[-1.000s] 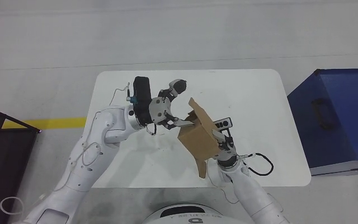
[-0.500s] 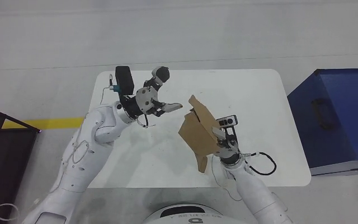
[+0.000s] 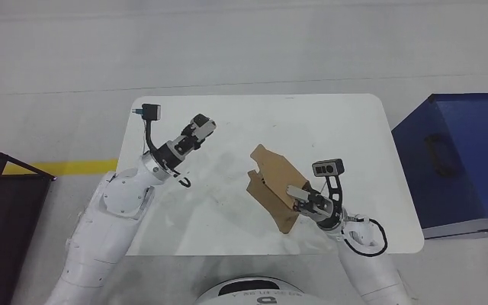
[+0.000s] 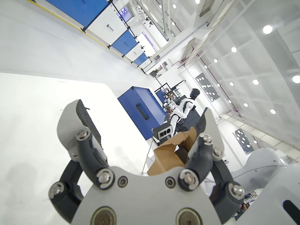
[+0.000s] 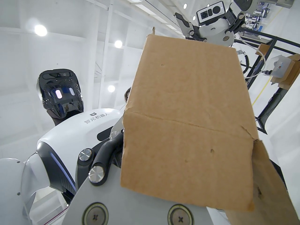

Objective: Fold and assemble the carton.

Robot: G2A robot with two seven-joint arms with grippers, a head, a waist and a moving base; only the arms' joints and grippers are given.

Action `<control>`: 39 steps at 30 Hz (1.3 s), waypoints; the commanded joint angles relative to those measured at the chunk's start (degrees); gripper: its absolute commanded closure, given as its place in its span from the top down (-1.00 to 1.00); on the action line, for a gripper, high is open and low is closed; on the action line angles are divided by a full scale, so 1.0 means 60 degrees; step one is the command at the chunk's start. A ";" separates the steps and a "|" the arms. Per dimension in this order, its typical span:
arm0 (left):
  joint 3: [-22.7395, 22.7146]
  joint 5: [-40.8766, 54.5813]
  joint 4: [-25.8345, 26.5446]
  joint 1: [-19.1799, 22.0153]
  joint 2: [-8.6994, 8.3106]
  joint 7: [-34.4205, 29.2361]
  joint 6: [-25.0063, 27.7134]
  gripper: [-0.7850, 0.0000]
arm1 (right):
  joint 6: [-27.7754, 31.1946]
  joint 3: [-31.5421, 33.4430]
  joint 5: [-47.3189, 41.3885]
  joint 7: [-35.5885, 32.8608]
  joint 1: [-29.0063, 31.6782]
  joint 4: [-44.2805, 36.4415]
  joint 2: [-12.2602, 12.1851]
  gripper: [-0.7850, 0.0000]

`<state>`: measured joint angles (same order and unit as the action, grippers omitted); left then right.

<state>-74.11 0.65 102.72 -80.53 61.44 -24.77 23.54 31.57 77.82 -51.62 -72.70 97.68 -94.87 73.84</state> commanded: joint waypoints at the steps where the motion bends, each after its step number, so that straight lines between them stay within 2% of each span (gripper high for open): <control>1: 0.0046 0.0067 0.0048 -0.0025 0.0007 -0.0024 -0.0011 1.00 | -0.0001 0.0000 0.0000 -0.0001 0.0000 0.0000 0.0000 -1.00; 2: 0.0394 0.1224 0.0281 -0.0223 0.0057 -0.0295 -0.0141 1.00 | -0.0001 0.0000 0.0000 -0.0001 0.0000 0.0000 0.0000 -1.00; 3: 0.0637 0.3396 0.0566 -0.0382 0.0130 -0.0478 -0.0459 1.00 | -0.0001 0.0000 0.0000 -0.0001 0.0000 0.0000 0.0000 -1.00; 4: 0.0620 0.4900 0.0683 -0.0384 0.0157 -0.0745 -0.0801 1.00 | -0.0026 0.0051 0.0255 0.0272 -0.0030 0.0039 -0.0009 -1.00; 6: 0.0547 0.6506 0.0787 -0.0413 0.0130 -0.1932 -0.1517 1.00 | -0.0112 0.0071 0.0615 0.0670 -0.0068 -0.0005 -0.0021 -1.00; 7: 0.0372 0.7271 0.0754 -0.0448 0.0125 -0.2249 -0.1610 1.00 | -0.0145 0.0065 0.0560 0.0662 -0.0058 -0.0023 -0.0026 -1.00; 11: -0.0060 0.9673 0.0690 -0.0744 0.0129 -0.2832 -0.2454 1.00 | -0.0112 0.0190 0.0370 0.0337 0.0003 0.0073 -0.0073 -1.00; 14: -0.0074 1.1203 0.0777 -0.0895 0.0137 -0.3590 -0.3576 1.00 | -0.0153 0.0223 0.0113 -0.0116 0.0048 0.0083 -0.0108 -1.00; 17: 0.0017 1.1410 0.0686 -0.0929 0.0125 -0.4020 -0.4396 1.00 | -0.0272 0.0258 0.0272 -0.0272 0.0030 0.0049 -0.0147 -1.00; 19: 0.0121 1.0714 0.0544 -0.0839 0.0104 -0.4124 -0.4592 1.00 | -0.0238 0.0244 0.0286 -0.0195 0.0038 0.0005 -0.0153 -1.00; 21: 0.0166 0.8770 0.0352 -0.0662 0.0054 -0.3844 -0.4192 1.00 | -0.0118 0.0261 0.0330 0.0053 0.0071 -0.0035 -0.0149 -1.00; 22: 0.0184 0.7876 0.0355 -0.0585 0.0051 -0.3585 -0.3691 1.00 | -0.0118 0.0261 0.0330 0.0053 0.0071 -0.0035 -0.0149 -1.00; 23: 0.0191 0.7602 0.0362 -0.0565 0.0053 -0.3501 -0.3490 1.00 | -0.0118 0.0261 0.0330 0.0053 0.0071 -0.0035 -0.0149 -1.00; 28: 0.0191 0.7602 0.0362 -0.0565 0.0053 -0.3501 -0.3490 1.00 | -0.0118 0.0261 0.0330 0.0053 0.0071 -0.0035 -0.0149 -1.00; 30: 0.0202 0.7275 0.0356 -0.0583 0.0044 -0.3365 -0.3510 1.00 | -0.0172 0.0221 0.0305 0.0391 0.0035 -0.0064 -0.0137 -1.00; 32: 0.0216 0.7623 0.0449 -0.0657 0.0064 -0.3290 -0.3665 1.00 | -0.0394 0.0064 0.0106 0.0513 -0.0030 -0.0013 -0.0122 -1.00; 39: 0.0007 0.9037 0.0776 -0.0851 0.0080 -0.3903 -0.4169 1.00 | -0.0682 -0.0167 -0.0187 -0.0099 -0.0404 0.0434 -0.0134 -1.00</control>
<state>-74.01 53.24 107.10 -85.49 61.85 -47.74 -1.25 27.73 77.04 -53.09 -72.68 95.64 -92.49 73.07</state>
